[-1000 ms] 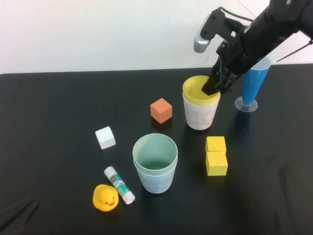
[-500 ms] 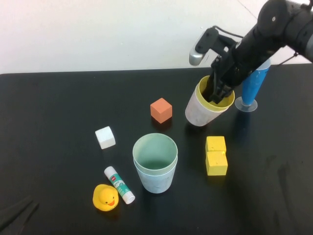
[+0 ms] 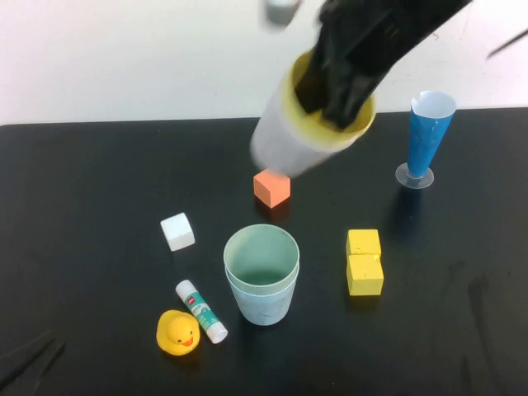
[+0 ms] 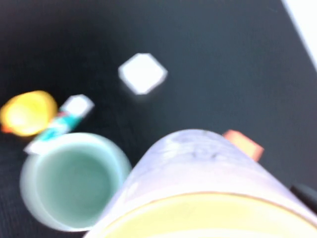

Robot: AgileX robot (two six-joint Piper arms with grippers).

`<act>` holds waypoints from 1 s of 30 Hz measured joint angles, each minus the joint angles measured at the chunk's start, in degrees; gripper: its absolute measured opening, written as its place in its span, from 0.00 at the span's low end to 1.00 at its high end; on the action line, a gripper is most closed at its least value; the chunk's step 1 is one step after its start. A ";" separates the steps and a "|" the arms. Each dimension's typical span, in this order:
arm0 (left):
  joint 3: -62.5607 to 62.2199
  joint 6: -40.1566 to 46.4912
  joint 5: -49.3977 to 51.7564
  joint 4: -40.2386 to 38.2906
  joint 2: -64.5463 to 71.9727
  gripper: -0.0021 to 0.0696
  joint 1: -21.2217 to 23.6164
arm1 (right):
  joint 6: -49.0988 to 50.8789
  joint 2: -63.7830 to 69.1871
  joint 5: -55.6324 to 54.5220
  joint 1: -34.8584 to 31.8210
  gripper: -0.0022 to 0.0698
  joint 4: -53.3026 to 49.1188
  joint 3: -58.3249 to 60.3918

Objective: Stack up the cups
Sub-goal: Place the pink cup on the green cup

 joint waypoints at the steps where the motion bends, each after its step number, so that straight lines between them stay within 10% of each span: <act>1: 0.00 0.00 0.00 0.00 0.00 0.03 0.00 | 0.53 -0.45 0.02 1.90 0.14 -1.12 0.87; 22: 0.00 -1.41 0.21 0.00 0.00 0.03 0.00 | 4.97 7.83 -0.08 7.88 0.15 -5.18 7.20; 30: 0.00 -1.41 0.21 0.00 0.00 0.03 0.00 | 8.20 8.89 -0.08 7.88 0.59 -5.11 6.82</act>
